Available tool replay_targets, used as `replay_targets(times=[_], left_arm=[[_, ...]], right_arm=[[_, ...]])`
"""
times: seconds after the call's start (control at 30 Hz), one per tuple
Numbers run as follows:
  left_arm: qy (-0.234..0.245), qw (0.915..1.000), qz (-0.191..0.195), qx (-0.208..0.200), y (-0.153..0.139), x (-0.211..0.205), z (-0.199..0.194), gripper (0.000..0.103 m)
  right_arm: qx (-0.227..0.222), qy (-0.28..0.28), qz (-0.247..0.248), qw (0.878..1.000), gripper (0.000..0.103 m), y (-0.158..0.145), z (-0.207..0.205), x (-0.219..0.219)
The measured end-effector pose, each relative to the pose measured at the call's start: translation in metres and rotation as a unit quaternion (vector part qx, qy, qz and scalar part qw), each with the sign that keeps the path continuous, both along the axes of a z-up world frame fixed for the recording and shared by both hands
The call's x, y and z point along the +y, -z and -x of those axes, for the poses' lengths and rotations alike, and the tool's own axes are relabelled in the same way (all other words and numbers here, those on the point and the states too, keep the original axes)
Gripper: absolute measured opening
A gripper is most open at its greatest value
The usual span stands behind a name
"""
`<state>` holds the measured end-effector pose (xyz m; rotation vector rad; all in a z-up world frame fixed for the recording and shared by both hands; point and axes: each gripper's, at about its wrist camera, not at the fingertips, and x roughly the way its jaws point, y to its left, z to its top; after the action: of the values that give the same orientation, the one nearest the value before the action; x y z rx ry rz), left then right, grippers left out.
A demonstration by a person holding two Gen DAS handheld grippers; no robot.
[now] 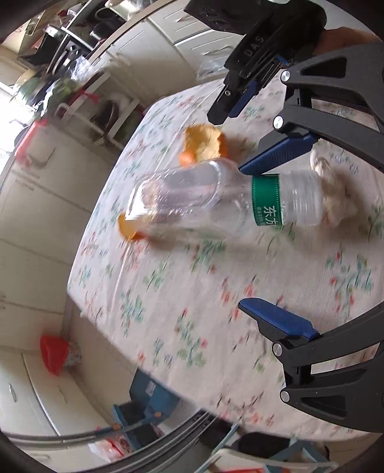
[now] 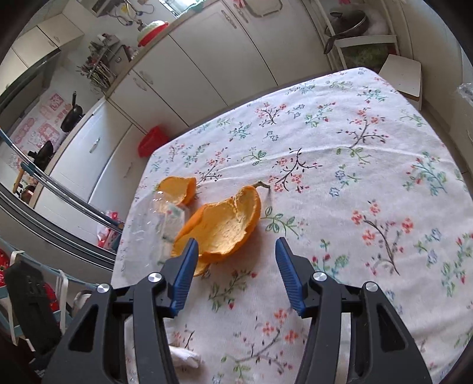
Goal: Collect trash
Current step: 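Grasp the clear water bottle with the left gripper while the right gripper grasps an orange peel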
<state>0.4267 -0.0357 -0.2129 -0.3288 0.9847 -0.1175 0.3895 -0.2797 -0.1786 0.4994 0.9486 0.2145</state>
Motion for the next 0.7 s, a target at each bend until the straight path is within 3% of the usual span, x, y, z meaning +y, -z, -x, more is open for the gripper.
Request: replay_targets(times=[0.1, 0.27, 0.47, 0.6, 0.63, 0.7], left_arm=[[0.01, 0.9999, 0.007, -0.004, -0.001, 0.001, -0.003, 0.081], [0.064, 0.9973, -0.031, -0.019, -0.003, -0.029, -0.01, 0.081], [0.037, 0.9973, -0.053, -0.033, -0.003, -0.023, -0.025, 0.081], [0.017, 0.9979, -0.05, -0.037, -0.001, -0.012, -0.033, 0.081], [0.022, 0.998, -0.049, -0.034, 0.0, -0.012, -0.035, 0.079], [0.043, 0.9977, -0.043, -0.029, 0.003, -0.017, -0.038, 0.067]], right_arm=[[0.005, -0.002, 0.005, 1.0, 0.053, 0.004, -0.007, 0.004], [0.009, -0.016, 0.017, 1.0, 0.043, 0.011, -0.018, 0.012], [0.016, -0.014, 0.005, 1.0, 0.022, 0.018, -0.027, 0.003], [0.024, -0.009, -0.014, 1.0, 0.016, 0.021, -0.029, -0.004], [0.026, -0.01, -0.018, 0.999, 0.016, 0.021, -0.03, -0.003], [0.028, -0.018, -0.02, 0.999, 0.016, 0.022, -0.03, -0.002]])
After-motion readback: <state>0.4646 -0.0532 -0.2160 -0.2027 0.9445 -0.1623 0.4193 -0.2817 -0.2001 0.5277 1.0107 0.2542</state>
